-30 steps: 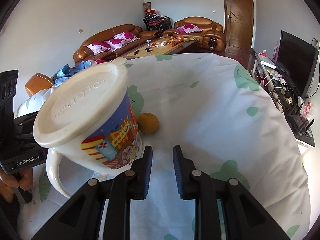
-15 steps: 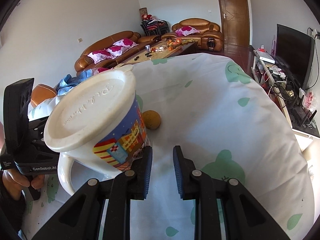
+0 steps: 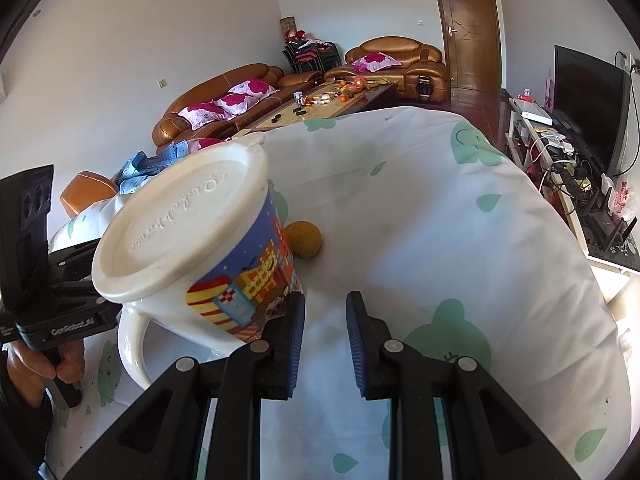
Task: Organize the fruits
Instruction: 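Close the right gripper on the small yellow fruit beside the mug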
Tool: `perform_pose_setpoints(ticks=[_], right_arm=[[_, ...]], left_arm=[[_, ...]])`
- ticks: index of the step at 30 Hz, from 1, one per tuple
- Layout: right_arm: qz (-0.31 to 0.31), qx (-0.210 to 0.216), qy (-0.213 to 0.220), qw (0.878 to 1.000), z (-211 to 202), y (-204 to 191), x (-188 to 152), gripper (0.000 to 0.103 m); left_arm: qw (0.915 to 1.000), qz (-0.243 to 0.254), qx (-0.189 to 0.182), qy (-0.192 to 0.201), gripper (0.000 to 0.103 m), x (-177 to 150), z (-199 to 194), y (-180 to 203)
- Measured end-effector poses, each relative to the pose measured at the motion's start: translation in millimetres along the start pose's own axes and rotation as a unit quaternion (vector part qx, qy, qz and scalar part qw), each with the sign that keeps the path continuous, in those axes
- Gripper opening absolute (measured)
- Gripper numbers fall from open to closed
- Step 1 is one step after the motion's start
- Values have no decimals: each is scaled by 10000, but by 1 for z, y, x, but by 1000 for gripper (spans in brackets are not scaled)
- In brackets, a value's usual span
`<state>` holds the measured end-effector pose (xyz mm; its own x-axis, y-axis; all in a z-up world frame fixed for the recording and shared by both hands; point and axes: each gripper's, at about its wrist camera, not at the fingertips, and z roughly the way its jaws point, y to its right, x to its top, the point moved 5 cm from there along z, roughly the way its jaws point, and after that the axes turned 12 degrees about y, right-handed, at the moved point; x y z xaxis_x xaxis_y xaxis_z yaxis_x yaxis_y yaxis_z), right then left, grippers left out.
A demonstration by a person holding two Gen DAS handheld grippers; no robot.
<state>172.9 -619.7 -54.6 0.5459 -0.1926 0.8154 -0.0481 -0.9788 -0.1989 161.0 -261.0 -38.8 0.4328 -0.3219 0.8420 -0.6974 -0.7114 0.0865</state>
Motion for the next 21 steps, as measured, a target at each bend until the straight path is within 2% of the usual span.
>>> perform_pose_setpoints(ticks=[4,8,13,19,21], right_arm=[[-59,-62,-114,9999,5,1,-1,23],[-254,-169,-161,9994,7,-4,-1,23],[-5,251,-279,9993,11,-8,-4,23],[-149,362,-328,9987,14,-21,-6,23],[-29,368,-176,9992,11,-17,-2,23]], left_arm=[[9999,51,124,22,47,-12,-23,6],[9997,-197,164,-33,48,-24,-39,1],[9993,-290,218,-69,48,-34,-59,-5],[9988,-363,333,34,48,-42,-76,-14],[9986,-391,362,44,48,-43,-77,-19]])
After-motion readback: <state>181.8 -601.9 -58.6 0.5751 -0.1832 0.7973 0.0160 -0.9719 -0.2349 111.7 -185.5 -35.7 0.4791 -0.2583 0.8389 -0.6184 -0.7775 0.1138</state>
